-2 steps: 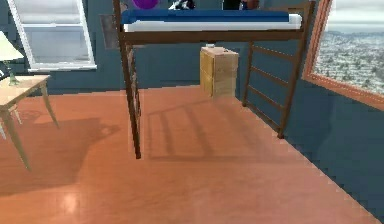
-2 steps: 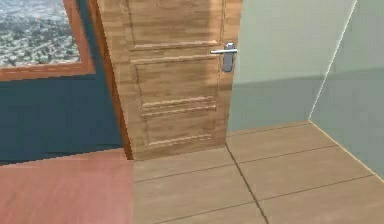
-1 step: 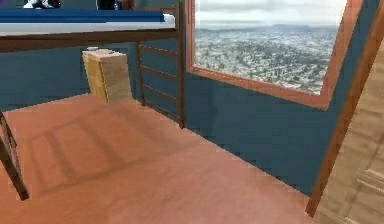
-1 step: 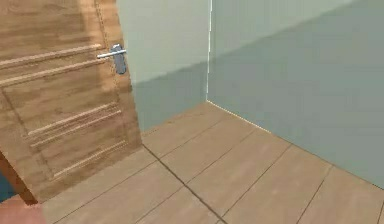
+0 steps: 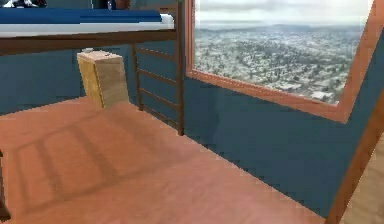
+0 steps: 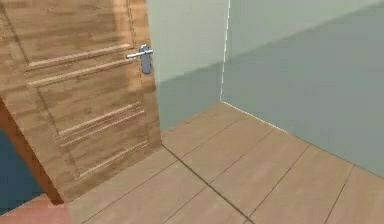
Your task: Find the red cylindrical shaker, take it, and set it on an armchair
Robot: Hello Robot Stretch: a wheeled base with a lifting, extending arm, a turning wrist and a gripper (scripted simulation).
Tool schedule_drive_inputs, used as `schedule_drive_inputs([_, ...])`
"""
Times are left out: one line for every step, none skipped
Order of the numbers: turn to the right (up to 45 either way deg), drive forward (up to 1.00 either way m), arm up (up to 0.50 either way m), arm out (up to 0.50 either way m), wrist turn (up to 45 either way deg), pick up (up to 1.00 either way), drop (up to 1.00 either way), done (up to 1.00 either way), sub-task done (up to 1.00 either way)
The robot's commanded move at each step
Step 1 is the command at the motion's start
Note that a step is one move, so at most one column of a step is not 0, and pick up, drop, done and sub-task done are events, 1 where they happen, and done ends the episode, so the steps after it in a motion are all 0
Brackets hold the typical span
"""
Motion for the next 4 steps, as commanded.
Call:
schedule_drive_inputs([45.0, 0.00, 0.00, 0.00, 0.0, 0.00, 0.00, 0.00, 0.00])
schedule_drive_inputs([0.0, 0.20, 0.00, 0.00, 0.0, 0.00, 0.00, 0.00, 0.00])
schedule_drive_inputs([-45.0, 0.00, 0.00, 0.00, 0.0, 0.00, 0.00, 0.00, 0.00])
schedule_drive_inputs([-39.0, 0.00, 0.00, 0.00, 0.0, 0.00, 0.00, 0.00, 0.00])
